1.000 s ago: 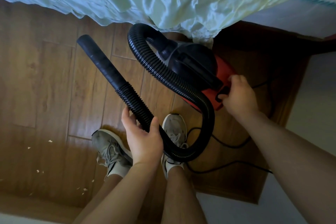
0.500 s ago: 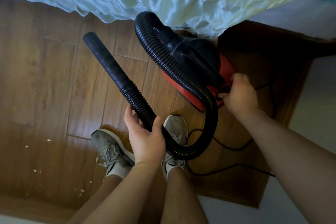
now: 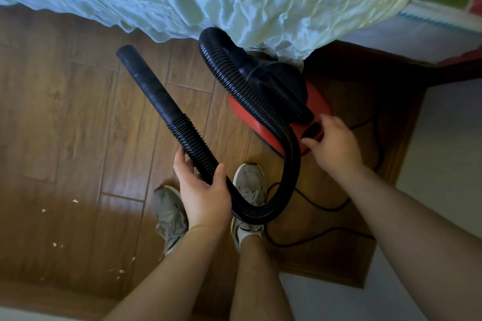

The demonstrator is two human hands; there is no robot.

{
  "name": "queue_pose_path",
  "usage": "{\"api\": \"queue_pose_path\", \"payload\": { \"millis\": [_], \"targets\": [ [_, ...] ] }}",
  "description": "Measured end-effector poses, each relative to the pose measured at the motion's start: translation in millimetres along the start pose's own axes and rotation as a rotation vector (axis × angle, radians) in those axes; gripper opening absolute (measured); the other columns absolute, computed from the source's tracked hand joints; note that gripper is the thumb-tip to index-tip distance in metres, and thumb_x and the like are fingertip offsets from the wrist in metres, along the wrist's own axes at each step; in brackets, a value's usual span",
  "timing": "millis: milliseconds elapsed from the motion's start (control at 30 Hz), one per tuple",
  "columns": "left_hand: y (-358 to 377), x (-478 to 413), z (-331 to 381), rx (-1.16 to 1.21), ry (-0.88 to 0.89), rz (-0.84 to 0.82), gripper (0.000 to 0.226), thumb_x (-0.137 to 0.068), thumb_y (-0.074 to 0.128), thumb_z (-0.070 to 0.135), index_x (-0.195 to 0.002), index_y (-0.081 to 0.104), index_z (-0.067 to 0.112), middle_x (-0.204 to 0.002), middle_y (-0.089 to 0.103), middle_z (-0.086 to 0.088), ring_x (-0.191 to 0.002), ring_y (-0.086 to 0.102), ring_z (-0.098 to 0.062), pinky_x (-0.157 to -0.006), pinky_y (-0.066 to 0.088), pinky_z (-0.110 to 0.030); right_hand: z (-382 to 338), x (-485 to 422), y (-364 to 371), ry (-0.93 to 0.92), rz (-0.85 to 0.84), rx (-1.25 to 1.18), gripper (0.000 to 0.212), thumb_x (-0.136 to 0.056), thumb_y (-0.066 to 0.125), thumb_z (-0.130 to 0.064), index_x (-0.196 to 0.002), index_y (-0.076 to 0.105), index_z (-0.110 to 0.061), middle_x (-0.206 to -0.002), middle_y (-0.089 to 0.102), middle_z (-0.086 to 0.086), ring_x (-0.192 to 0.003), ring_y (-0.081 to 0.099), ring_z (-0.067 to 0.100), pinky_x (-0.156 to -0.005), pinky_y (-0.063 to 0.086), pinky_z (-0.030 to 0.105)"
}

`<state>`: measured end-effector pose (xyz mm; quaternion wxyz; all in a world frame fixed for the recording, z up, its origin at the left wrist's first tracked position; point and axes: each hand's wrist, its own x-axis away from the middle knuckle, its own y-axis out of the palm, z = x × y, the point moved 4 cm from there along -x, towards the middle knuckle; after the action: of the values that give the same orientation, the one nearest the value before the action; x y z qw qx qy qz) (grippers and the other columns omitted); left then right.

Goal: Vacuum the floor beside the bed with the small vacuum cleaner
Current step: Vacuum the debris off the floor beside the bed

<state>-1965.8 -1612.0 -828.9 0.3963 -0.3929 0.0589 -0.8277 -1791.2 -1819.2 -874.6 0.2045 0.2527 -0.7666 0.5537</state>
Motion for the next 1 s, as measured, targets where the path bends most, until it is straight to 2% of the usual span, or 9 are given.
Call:
{"api": "queue_pose_path", "payload": {
  "millis": [100,167,333,400,533,700,833,933,1000],
  "targets": [
    [-10.2,0.2,7.7,0.007,0.001,-0.020,0.075,-0.095,0.068,0.010,-0.152,0.027,0.037,-0.121,0.049,0.029,-0.107,0.054,0.013,-0.089,0.050,-0.020,-11.4,13.1,-11.3,-0.012,0.019,0.014,0.068,-0.091,0.071,-0.029,-0.147,0.041,-0.006,-0.143,0.048,0.014,-0.129,0.049,0.032,-0.103,0.042,0.036],
    [-17.6,0.7,12.3,0.003,-0.002,-0.032,0.076,-0.096,0.068,0.011,-0.152,0.026,0.038,-0.120,0.048,0.031,-0.105,0.054,0.016,-0.089,0.050,-0.022,-19.7,23.6,-21.3,-0.004,0.041,0.016,0.070,-0.091,0.070,-0.032,-0.149,0.039,-0.008,-0.147,0.046,0.012,-0.133,0.047,0.030,-0.105,0.041,0.036],
    [-41.6,4.8,23.0,0.009,-0.024,-0.046,0.075,-0.096,0.068,0.015,-0.152,0.025,0.039,-0.121,0.049,0.030,-0.115,0.061,-0.007,-0.095,0.058,-0.041,-52.4,49.1,-41.7,-0.057,0.077,-0.002,0.067,-0.091,0.070,-0.033,-0.148,0.042,-0.013,-0.146,0.047,0.007,-0.132,0.048,0.025,-0.102,0.037,0.029],
    [-51.2,5.6,26.7,0.016,-0.037,-0.048,0.075,-0.096,0.068,0.015,-0.152,0.024,0.039,-0.120,0.049,0.030,-0.109,0.062,-0.002,-0.093,0.059,-0.041,-68.4,57.0,-46.8,-0.087,0.092,0.007,0.066,-0.090,0.071,-0.035,-0.146,0.044,-0.014,-0.144,0.049,0.005,-0.131,0.048,0.023,-0.099,0.035,0.025],
    [-72.1,5.4,31.0,0.034,-0.060,-0.039,0.075,-0.096,0.068,0.015,-0.153,0.024,0.038,-0.113,0.047,0.036,-0.100,0.056,0.010,-0.094,0.058,-0.041,-101.5,68.7,-52.2,-0.147,0.108,0.020,0.067,-0.088,0.072,-0.038,-0.145,0.046,-0.014,-0.140,0.052,0.003,-0.127,0.051,0.021,-0.100,0.042,0.030],
    [-96.5,4.2,39.1,0.077,-0.098,-0.030,0.077,-0.097,0.068,0.019,-0.154,0.022,0.041,-0.111,0.045,0.038,-0.110,0.058,-0.004,-0.096,0.058,-0.046,-148.8,81.8,-56.7,-0.242,0.101,0.018,0.069,-0.088,0.073,-0.035,-0.146,0.044,-0.010,-0.140,0.052,0.006,-0.128,0.051,0.021,-0.100,0.040,0.029],
    [-112.9,1.5,46.3,0.125,-0.123,-0.027,0.078,-0.097,0.066,0.017,-0.156,0.020,0.040,-0.106,0.045,0.040,-0.113,0.059,-0.008,-0.097,0.057,-0.046,-190.0,85.6,-54.3,-0.312,0.078,0.020,0.069,-0.089,0.071,-0.038,-0.146,0.044,-0.012,-0.142,0.051,0.004,-0.128,0.050,0.021,-0.103,0.041,0.032],
    [-130.2,-3.0,48.7,0.150,-0.118,-0.009,0.078,-0.097,0.066,0.016,-0.156,0.022,0.040,-0.112,0.046,0.038,-0.114,0.057,-0.006,-0.098,0.057,-0.045,-230.2,88.3,-48.5,-0.379,0.057,0.021,0.070,-0.088,0.071,-0.040,-0.146,0.044,-0.011,-0.142,0.051,0.003,-0.129,0.049,0.019,-0.104,0.038,0.027],
    [-141.2,-6.3,48.5,0.172,-0.123,0.007,0.076,-0.097,0.067,0.016,-0.156,0.024,0.038,-0.122,0.047,0.029,-0.116,0.054,-0.006,-0.101,0.055,-0.046,-257.9,92.0,-40.5,-0.432,0.031,0.042,0.070,-0.090,0.070,-0.041,-0.147,0.043,-0.010,-0.144,0.050,0.004,-0.131,0.048,0.019,-0.105,0.034,0.024]
  ]
}}
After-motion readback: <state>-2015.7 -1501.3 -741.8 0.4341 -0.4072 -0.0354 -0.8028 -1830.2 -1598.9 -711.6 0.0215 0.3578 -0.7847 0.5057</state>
